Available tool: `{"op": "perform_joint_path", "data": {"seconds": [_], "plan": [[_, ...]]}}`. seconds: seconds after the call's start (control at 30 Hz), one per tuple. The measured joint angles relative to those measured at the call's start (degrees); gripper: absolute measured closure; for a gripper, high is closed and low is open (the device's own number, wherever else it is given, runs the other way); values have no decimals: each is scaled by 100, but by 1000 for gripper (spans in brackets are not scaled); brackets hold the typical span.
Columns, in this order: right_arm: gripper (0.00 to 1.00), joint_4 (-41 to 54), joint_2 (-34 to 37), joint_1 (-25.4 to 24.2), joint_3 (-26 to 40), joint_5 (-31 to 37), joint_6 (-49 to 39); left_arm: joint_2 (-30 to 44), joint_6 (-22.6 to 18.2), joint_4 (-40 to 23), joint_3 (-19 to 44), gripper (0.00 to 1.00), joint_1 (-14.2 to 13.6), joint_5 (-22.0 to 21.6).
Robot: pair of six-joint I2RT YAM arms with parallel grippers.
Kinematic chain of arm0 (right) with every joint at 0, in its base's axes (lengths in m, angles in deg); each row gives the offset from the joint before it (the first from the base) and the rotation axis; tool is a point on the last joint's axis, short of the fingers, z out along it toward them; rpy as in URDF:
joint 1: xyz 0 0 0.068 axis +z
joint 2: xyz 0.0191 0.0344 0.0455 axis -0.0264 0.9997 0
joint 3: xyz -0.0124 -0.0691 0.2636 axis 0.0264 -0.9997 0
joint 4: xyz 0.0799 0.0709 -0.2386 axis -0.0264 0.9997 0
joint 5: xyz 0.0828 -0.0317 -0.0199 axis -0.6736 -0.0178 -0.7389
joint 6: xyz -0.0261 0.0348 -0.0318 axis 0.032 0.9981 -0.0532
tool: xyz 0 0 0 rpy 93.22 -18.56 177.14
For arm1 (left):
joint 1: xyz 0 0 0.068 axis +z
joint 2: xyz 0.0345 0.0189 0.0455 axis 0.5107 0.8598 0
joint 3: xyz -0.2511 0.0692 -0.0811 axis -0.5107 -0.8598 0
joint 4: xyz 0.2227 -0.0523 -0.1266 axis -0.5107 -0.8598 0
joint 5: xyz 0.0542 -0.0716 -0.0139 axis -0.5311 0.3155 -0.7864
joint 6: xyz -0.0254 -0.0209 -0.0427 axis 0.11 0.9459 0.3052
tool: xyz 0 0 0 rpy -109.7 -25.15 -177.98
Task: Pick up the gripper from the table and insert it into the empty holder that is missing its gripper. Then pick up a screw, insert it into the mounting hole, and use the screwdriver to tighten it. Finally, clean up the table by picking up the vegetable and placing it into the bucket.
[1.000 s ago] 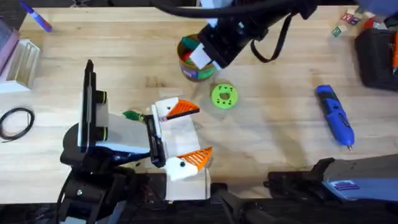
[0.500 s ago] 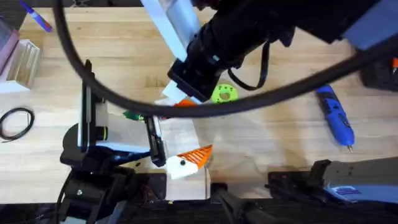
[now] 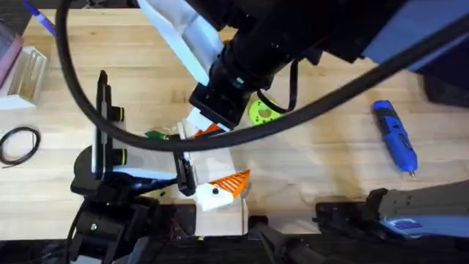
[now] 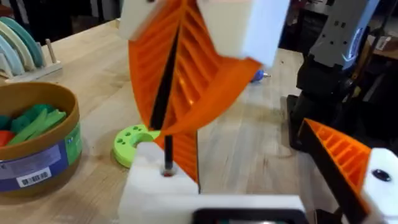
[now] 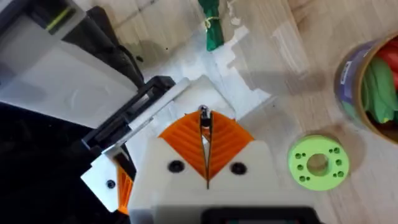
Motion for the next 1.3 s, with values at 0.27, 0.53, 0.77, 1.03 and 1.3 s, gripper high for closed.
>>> {"op": "perform_joint_path", "data": {"seconds": [0.27, 0.53, 0.77, 1.03, 1.3], "plan": [[995, -73, 144, 97, 25, 2, 0, 7, 79, -4, 1, 15, 0, 2], [995, -66, 199, 184, 63, 41, -63, 6, 138, -4, 2, 15, 0, 7], [996, 48, 199, 192, 81, 311, -125, 7, 173, -4, 2, 15, 0, 2], [996, 90, 205, 195, 81, 442, -129, 7, 170, -2, 2, 15, 0, -4], [996, 101, 223, 205, 81, 522, -129, 7, 170, -2, 2, 14, 0, -26]]}}
